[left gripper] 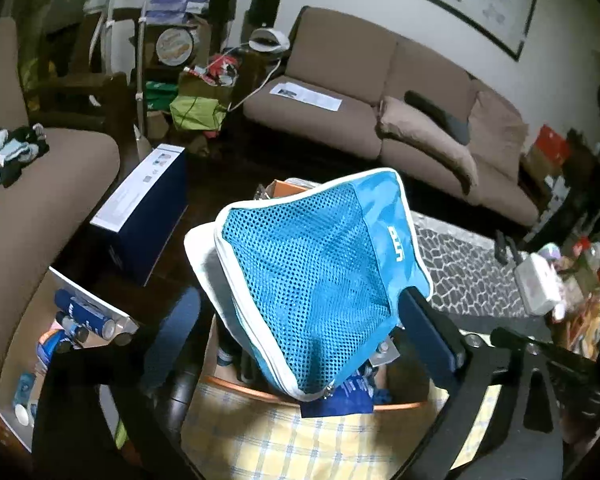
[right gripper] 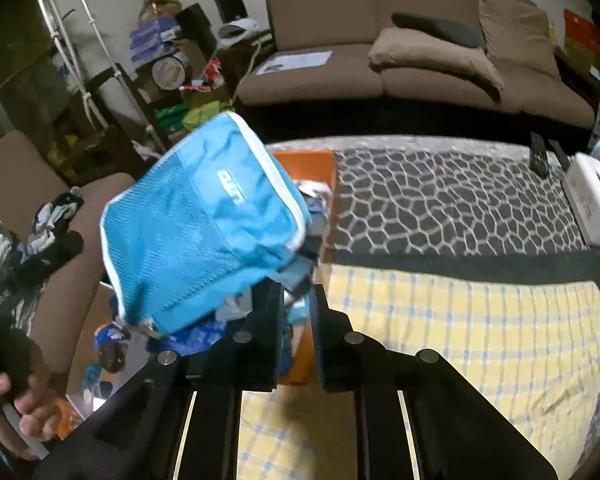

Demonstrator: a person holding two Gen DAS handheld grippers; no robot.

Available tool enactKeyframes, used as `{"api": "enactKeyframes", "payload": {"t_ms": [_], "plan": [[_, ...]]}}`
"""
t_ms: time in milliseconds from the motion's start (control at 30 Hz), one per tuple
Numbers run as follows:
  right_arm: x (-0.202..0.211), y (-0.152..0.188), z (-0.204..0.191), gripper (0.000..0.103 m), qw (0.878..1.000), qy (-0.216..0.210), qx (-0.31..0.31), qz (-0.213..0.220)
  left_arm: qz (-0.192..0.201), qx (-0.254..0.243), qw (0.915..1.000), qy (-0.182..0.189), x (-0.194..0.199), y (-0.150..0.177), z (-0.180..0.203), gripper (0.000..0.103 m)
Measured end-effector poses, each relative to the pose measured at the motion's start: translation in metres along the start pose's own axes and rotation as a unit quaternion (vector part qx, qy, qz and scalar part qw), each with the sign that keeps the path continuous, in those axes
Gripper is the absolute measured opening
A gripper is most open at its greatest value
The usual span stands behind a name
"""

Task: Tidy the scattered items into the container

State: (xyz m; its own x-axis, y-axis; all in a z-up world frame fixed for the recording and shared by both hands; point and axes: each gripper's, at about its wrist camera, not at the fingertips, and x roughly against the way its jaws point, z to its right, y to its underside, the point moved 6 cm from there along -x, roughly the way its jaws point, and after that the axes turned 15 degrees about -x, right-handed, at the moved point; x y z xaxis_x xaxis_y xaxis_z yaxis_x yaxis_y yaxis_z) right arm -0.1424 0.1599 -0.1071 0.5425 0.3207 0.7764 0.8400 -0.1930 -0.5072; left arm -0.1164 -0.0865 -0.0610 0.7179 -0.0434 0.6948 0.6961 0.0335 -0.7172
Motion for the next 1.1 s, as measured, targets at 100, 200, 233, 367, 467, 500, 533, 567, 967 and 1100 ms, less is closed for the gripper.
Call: {"api": "enactKeyframes", "payload": {"t_ms": [100,200,233,367,467,500,533,567,967,1100], "plan": [[0.002,0.007,0.01,0.014,1.0,0.001,-0.008,-0.003,-0.005,-0.01,0.9999,-0.011,0.001,0.003,0.004,0.101],[0.004,0.015,0.013,0.019,1.0,-0.004,-0.013,-0.01,-0.009,-0.007,0.9998,-0.016,0.003,0.005,0.005,0.102],[0.006,0.018,0.014,0.026,1.0,-0.006,-0.014,-0.011,-0.01,-0.006,0.9998,-0.017,0.004,0.006,0.005,0.102],[0.013,0.024,0.016,0.038,1.0,0.003,-0.015,-0.009,-0.015,-0.005,0.9997,-0.017,0.007,0.009,0.007,0.102],[0.025,0.027,0.018,0.083,0.999,0.021,-0.029,0.0,-0.034,-0.004,0.9993,-0.015,-0.004,0.019,0.011,0.102],[0.033,0.028,0.018,0.087,0.999,0.026,-0.03,0.008,-0.049,-0.002,0.9987,-0.012,-0.009,0.023,0.011,0.102],[0.042,0.03,0.017,0.087,0.999,0.031,-0.028,0.013,-0.066,0.003,0.9978,-0.003,-0.015,0.029,0.013,0.102],[0.051,0.032,0.016,0.088,0.999,0.035,-0.026,0.016,-0.082,0.01,0.9966,0.007,-0.018,0.037,0.015,0.102],[0.109,0.042,0.004,0.102,0.95,0.29,0.092,0.064,-0.073,0.0,0.9972,0.015,0.022,0.06,0.026,0.102],[0.108,0.038,-0.014,0.102,0.948,0.276,0.116,0.11,-0.049,-0.004,0.9986,0.016,0.037,0.045,0.027,0.102]]}}
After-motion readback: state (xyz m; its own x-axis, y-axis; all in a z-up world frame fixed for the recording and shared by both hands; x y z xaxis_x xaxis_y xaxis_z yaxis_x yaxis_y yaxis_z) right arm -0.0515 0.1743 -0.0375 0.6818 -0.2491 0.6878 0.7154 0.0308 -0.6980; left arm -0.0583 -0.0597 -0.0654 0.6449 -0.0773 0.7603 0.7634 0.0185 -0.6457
